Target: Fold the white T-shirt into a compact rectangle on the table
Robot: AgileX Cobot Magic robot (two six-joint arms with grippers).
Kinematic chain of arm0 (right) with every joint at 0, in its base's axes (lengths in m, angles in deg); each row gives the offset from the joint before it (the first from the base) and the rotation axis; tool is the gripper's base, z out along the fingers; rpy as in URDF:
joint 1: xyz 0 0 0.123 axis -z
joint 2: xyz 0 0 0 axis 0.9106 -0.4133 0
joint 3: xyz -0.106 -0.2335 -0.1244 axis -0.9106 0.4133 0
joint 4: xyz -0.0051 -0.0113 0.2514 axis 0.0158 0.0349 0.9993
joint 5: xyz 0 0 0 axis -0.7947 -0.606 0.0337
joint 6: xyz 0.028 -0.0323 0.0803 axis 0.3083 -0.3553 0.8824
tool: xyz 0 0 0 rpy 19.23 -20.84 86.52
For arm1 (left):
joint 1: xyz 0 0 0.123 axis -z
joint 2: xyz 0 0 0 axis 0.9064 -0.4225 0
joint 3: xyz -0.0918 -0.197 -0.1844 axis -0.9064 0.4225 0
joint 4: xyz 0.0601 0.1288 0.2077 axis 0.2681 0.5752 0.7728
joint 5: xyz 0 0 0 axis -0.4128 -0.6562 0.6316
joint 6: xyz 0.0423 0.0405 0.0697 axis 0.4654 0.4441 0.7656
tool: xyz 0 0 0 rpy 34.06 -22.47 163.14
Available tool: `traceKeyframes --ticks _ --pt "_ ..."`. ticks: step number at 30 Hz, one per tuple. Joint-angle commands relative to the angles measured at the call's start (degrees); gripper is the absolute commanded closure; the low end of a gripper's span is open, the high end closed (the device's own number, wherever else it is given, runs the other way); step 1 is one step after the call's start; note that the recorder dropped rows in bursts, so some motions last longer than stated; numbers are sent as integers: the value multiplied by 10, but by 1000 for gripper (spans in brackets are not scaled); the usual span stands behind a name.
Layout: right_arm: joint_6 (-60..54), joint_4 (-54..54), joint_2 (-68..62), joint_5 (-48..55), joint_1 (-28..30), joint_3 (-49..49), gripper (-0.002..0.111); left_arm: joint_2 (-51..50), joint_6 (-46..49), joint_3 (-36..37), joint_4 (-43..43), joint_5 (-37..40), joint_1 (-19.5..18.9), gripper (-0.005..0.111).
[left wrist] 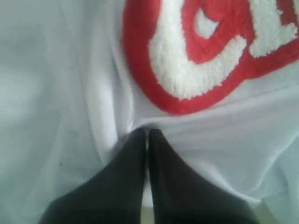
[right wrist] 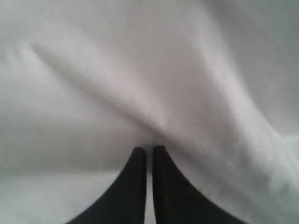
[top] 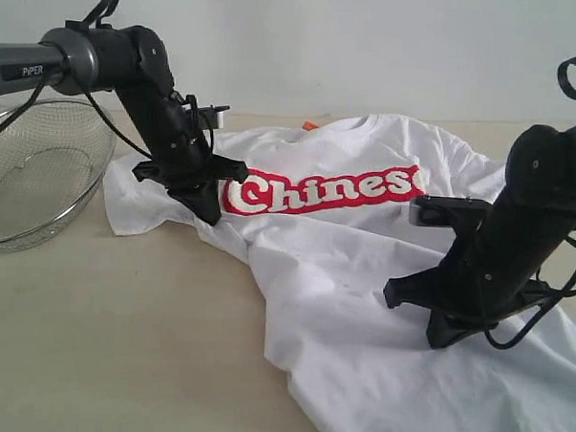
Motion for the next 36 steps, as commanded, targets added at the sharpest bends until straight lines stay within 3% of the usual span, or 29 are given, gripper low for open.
traceKeyframes --ticks 1,11,14,18,19,27,36 --pt "-95 109 28 13 0 -1 108 -7 0 -4 34 -19 -8 102" --pt "-243 225 71 110 -21 1 106 -2 48 -61 -61 21 -7 102" --pt "-243 228 71 85 -62 11 89 23 67 -62 -65 21 -7 102" --pt "-240 228 71 44 -120 29 44 73 85 -46 -91 21 -7 102" --pt "-237 228 71 37 -131 32 37 90 88 -37 -104 21 -7 102" --pt "-189 204 71 -56 -178 46 52 245 146 102 -194 21 -7 102" --pt "-157 193 67 -119 -218 46 52 437 192 316 -197 21 -7 102"
